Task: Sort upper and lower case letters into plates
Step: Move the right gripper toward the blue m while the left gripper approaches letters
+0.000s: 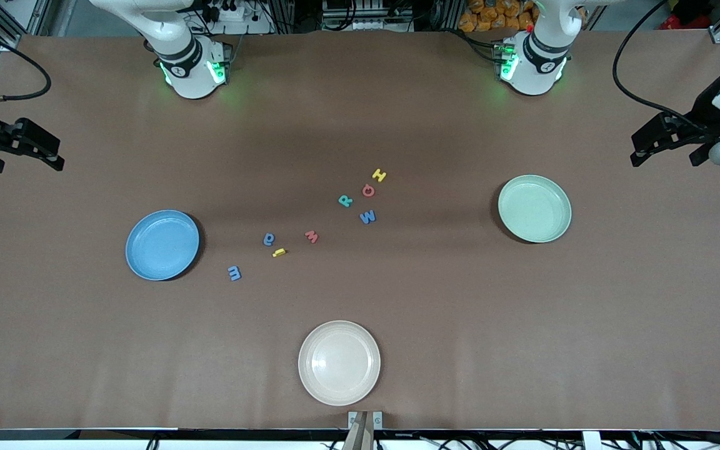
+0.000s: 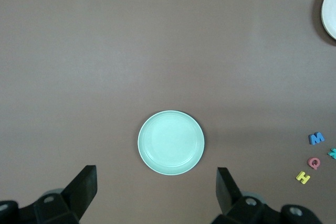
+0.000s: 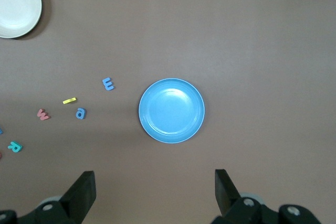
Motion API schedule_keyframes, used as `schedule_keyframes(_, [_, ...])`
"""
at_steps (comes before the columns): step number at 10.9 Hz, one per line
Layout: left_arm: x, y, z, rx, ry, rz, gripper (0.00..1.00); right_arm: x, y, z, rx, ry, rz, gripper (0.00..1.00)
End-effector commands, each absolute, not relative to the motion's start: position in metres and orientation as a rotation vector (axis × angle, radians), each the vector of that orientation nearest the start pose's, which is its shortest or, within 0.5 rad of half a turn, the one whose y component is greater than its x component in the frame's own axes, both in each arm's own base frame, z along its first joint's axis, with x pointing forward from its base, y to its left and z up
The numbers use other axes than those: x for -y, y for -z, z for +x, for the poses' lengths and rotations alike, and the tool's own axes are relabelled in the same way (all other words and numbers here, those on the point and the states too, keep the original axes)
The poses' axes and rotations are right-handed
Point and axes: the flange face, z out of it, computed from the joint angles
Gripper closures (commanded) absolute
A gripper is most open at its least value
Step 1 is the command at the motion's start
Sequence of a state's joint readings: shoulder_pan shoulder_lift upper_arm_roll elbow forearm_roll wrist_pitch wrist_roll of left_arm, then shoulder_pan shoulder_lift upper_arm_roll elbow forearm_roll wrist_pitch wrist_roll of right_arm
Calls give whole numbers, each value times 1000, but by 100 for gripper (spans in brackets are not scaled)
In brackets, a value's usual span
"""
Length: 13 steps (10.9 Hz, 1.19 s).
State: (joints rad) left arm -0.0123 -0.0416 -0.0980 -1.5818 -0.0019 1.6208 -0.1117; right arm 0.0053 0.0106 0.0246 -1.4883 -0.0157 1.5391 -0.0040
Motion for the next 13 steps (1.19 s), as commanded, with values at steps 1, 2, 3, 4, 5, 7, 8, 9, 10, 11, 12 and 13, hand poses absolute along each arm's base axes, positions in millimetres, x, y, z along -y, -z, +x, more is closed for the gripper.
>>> schedule_keyframes(1, [60, -649, 540, -15, 118, -3145, 0, -15, -657, 552, 53, 58, -3145, 0])
schedule_keyframes(2, [61, -648, 540, -17, 115, -3146, 0, -15, -655, 552, 53, 53, -3145, 0])
schedule_keyframes(3, [61, -645, 539, -15, 95, -3148, 0, -16, -655, 552, 55, 53, -3145, 0])
schedule_keyframes(4, [60, -641, 537, -10, 55, -3147, 0, -16, -655, 552, 55, 56, -3145, 0])
schedule_keyframes(5, [61, -636, 536, -24, 19, -3145, 0, -16, -656, 552, 55, 58, -3143, 0])
schedule_keyframes(7, [85, -631, 536, -84, 2, -3142, 0, -17, -653, 553, 55, 46, -3143, 0])
schedule_keyframes(8, [110, -622, 535, -141, -24, -3137, 0, -18, -647, 557, 60, 36, -3143, 0])
schedule_keyframes(9, [122, -618, 535, -168, -34, -3136, 0, -28, -634, 565, 79, 10, -3144, 0])
schedule_keyframes(10, [135, -605, 538, -202, -73, -3135, 0, -34, -622, 573, 84, 0, -3145, 0])
schedule_keyframes(11, [154, -592, 540, -226, -112, -3134, 0, -41, -604, 586, 97, -9, -3146, 0])
schedule_keyframes(12, [182, -580, 538, -183, -149, -3144, 0, -46, -587, 597, 104, -19, -3145, 0])
schedule_keyframes(13, [208, -572, 535, -48, -173, -3157, 0, -61, -570, 607, 126, -24, -3144, 0])
